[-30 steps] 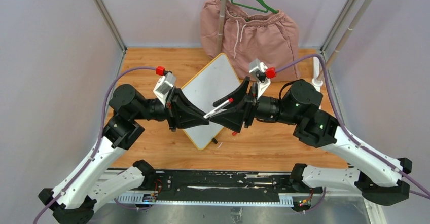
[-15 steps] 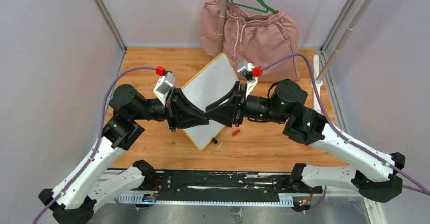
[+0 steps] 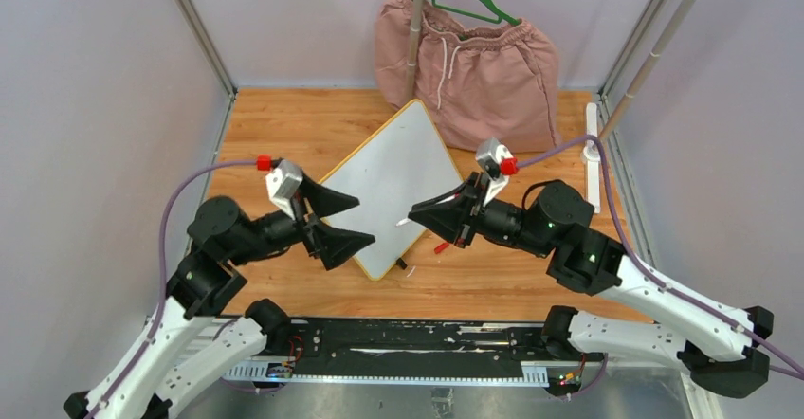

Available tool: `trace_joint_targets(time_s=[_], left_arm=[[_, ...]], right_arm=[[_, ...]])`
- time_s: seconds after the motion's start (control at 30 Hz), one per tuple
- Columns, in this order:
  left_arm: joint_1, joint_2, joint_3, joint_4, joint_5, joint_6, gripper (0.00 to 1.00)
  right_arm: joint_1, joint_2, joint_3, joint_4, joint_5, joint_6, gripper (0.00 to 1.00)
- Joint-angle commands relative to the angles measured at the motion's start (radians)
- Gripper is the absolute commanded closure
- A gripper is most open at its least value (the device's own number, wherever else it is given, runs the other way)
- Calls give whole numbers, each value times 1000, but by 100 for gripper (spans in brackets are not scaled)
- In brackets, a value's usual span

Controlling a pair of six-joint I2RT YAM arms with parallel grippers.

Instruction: Write a sentence on the whiteboard

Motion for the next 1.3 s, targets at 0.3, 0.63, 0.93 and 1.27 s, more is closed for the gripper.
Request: trace_joint_targets(time_s=[0.3, 0.63, 0.93, 1.27], left_arm=[[-5, -698, -362, -267, -1035, -232, 0], [-5, -585, -553, -98, -965, -364, 38], [-4, -521, -689, 199, -866, -401, 45], [-3, -499, -721, 218, -917, -358, 68]], right_arm=[[8, -137, -361, 335, 252, -214, 100], [-23, 42, -368, 508, 173, -241, 100], [-64, 138, -354, 584, 147, -237, 100], [-87, 161, -385, 623, 127, -272, 100]])
